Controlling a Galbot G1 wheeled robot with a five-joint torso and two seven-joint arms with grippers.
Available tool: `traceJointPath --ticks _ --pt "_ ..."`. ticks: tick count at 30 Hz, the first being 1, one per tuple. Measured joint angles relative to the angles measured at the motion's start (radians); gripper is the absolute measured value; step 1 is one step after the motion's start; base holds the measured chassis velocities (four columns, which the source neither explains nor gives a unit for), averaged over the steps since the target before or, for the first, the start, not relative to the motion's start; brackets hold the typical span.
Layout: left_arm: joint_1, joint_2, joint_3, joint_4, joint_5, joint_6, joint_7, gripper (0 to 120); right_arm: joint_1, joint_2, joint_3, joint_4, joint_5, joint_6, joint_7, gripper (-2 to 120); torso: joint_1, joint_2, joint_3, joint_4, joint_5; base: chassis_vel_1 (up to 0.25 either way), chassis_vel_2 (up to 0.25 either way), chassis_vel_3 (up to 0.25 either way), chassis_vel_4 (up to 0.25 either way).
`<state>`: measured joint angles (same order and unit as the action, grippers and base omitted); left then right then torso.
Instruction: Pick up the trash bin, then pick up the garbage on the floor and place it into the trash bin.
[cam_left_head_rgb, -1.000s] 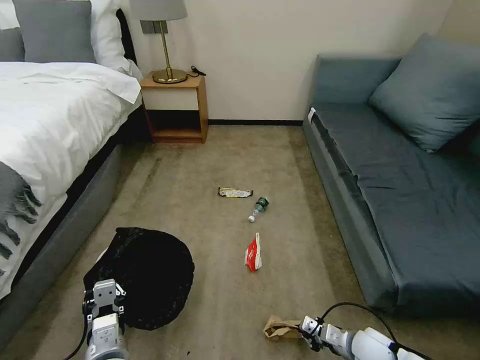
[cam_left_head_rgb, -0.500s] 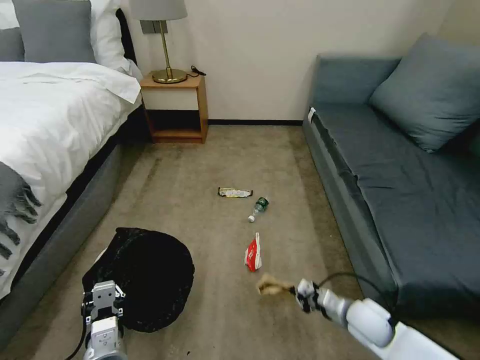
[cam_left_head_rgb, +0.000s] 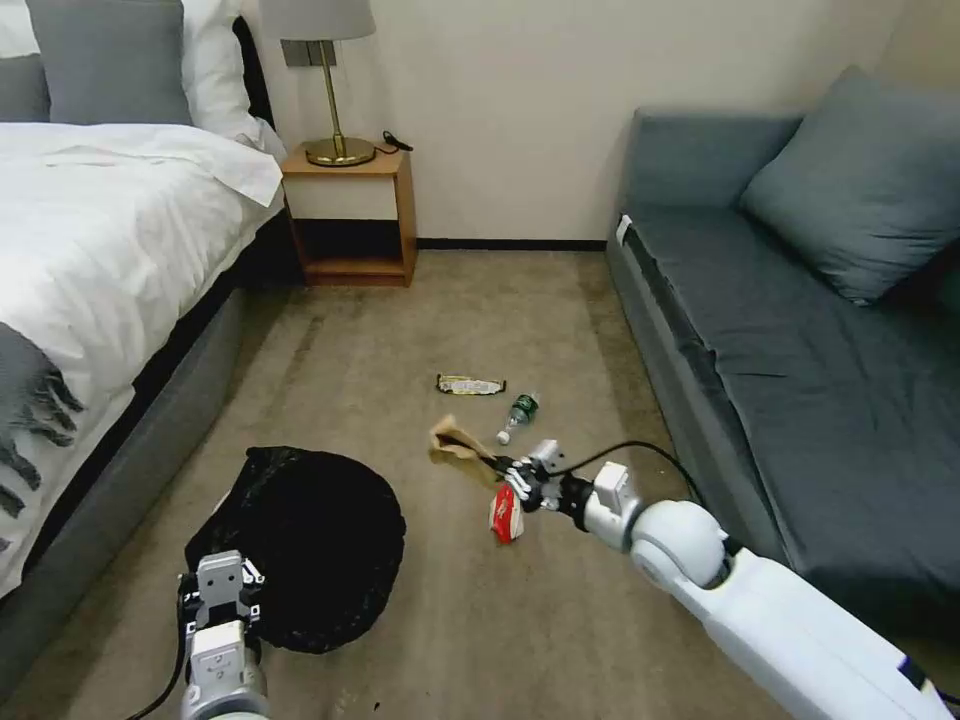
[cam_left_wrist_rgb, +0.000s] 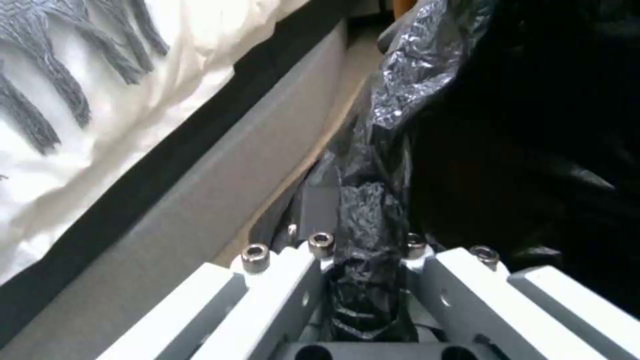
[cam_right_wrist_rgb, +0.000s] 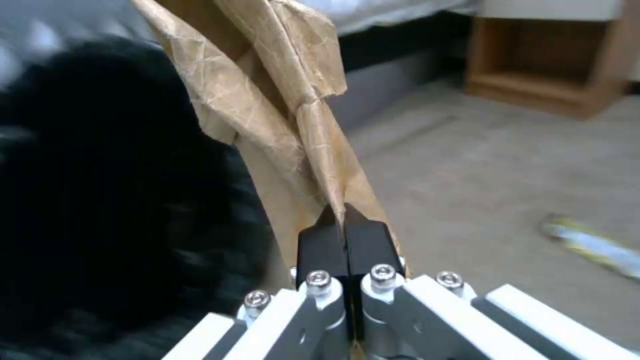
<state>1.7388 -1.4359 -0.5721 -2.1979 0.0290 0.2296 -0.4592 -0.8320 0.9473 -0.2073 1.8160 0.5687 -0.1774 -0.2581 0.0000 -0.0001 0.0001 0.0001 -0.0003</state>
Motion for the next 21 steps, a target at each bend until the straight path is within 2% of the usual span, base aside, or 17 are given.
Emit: traceJointPath --ticks 8,12,13,17,21 --pt "-0.033 -0.001 -0.001 0.022 -0.004 0.008 -0.003 1 -0.02 0.09 -0.086 0.02 0.101 -0.005 -0.018 0 0.0 0.0 0.0 -0.0002 0.0 0.0 0.0 0.0 0.0" --pt "-0.041 -0.007 0.006 0.03 -0.004 0.009 -0.003 1 -0.03 0.171 -0.134 0.027 0.15 -0.007 -0.014 0 0.0 0.0 0.0 -0.0001 -0.0001 0.0 0.0 0.0 0.0" --pt "-0.041 -0.007 0.006 0.03 -0.004 0.009 -0.003 1 -0.03 0.171 -0.134 0.027 0.15 -0.007 -0.014 0 0.0 0.0 0.0 -0.0001 -0.0001 0.0 0.0 0.0 0.0" --pt "-0.036 -0.013 0.015 0.021 -0.003 0.009 -0.002 1 -0.018 0.251 -0.177 -0.027 0.138 0.01 -0.002 0 0.0 0.0 0.0 0.0001 0.0 0.0 0.0 0.0 0.0" --pt "-0.027 -0.016 0.017 0.01 -0.003 0.005 0.002 1 -0.002 0.269 -0.193 -0.081 0.116 0.027 0.002 0 0.0 0.0 0.0 0.0 0.0 0.0 0.0 0.0 0.0"
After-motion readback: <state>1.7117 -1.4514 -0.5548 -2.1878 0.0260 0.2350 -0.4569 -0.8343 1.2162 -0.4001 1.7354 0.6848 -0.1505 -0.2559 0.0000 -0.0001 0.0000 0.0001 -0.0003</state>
